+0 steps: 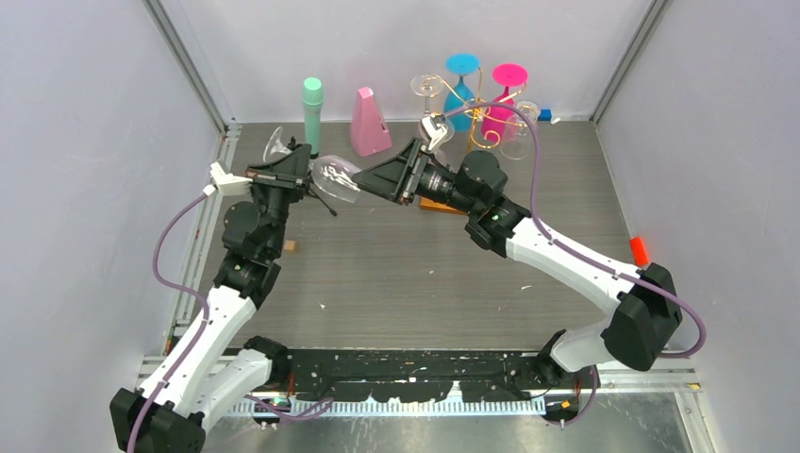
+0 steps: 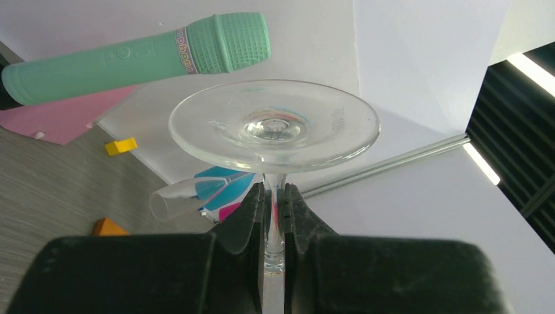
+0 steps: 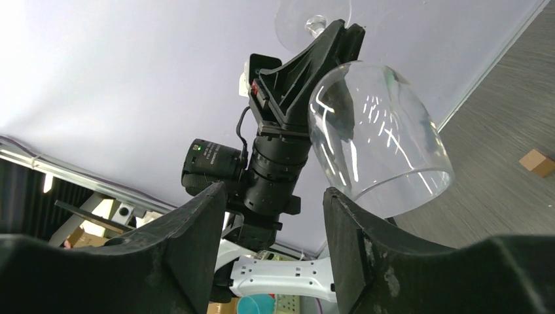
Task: Take the wine glass off the wine glass rack
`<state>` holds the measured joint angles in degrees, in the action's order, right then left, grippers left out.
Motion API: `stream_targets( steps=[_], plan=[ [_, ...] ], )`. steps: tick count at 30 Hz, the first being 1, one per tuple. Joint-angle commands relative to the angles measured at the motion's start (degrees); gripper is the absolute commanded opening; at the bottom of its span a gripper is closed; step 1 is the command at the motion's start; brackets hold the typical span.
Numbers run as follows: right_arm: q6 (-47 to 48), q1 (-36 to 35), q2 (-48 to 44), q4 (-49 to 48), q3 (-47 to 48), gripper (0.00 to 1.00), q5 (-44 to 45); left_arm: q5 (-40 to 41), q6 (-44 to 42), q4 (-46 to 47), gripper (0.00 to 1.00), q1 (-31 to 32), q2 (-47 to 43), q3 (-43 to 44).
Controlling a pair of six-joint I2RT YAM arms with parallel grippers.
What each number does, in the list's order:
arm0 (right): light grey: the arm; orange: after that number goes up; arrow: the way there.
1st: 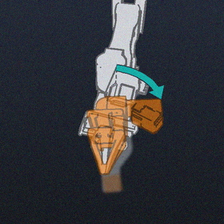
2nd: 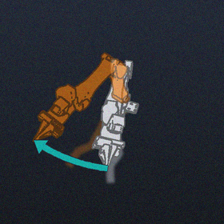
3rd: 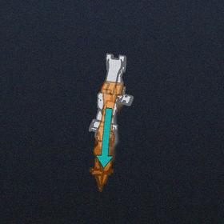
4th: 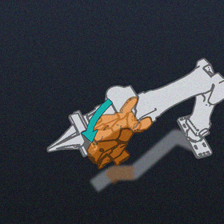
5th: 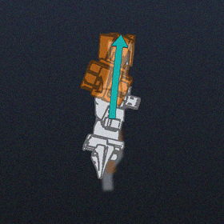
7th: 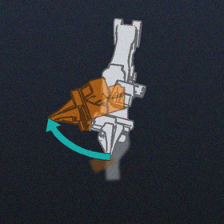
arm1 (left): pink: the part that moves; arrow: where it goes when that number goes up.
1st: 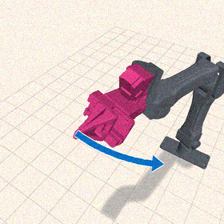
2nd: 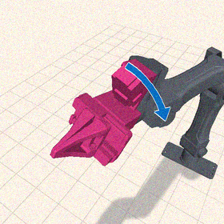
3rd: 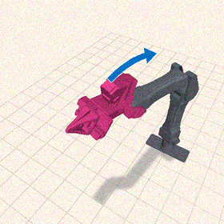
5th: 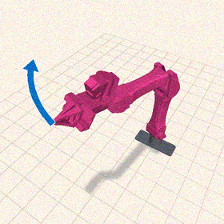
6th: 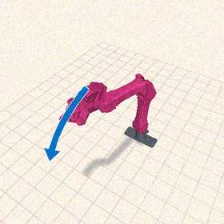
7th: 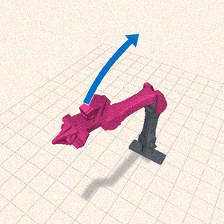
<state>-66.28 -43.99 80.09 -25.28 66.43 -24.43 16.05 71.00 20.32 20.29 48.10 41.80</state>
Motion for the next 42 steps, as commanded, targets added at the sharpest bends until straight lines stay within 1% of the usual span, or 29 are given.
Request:
stream_targets(
  steps=[1,7,11,13,21,27,30,34,38,40,42],
  plan=[
    [-2.4,-0.4,1.5,-5.6,2.6,0.6,-1.4,1.7,4.0,10.1,0.0,-0.1,-0.9,-0.6],
    [3.0,-0.8,-1.1,-1.7,1.5,0.6,3.0,3.6,2.7,12.2,0.0,-0.1,-2.1,-1.5],
    [8.4,-2.0,-2.8,2.6,1.3,0.62,5.8,4.6,3.5,9.7,0.0,-0.1,-2.3,-0.8],
    [9.5,-2.7,-2.8,3.5,1.4,0.63,6.6,4.6,3.8,8.4,0.0,-0.1,-2.4,0.0],
    [9.7,-3.4,-0.3,1.2,2.9,0.62,6.1,4.5,6.2,7.2,0.0,0.0,-3.5,0.4],
    [9.7,-3.8,1.2,-3.2,4.4,0.61,4.9,2.6,9.8,6.5,0.0,-0.1,-3.3,0.3],
    [9.4,-4.0,2.3,-4.9,5.4,0.57,4.8,1.5,12.1,6.8,0.0,-0.1,-2.6,0.1],
    [8.3,-4.2,3.8,-6.7,6.4,0.5,4.7,0.8,12.6,7.0,0.0,-0.1,-2.4,-0.3],
    [7.4,-4.3,5.0,-7.0,7.2,0.43,5.1,0.8,12.8,7.3,0.0,-0.1,-2.7,-0.9],
    [7.1,-4.3,5.6,-7.0,7.4,0.37,5.8,0.9,12.8,7.5,0.0,-0.1,-3.1,-1.2],
    [6.8,-4.4,5.9,-7.1,7.5,0.34,6.3,0.8,12.8,7.5,0.0,-0.1,-3.4,-1.4]
  ],
)
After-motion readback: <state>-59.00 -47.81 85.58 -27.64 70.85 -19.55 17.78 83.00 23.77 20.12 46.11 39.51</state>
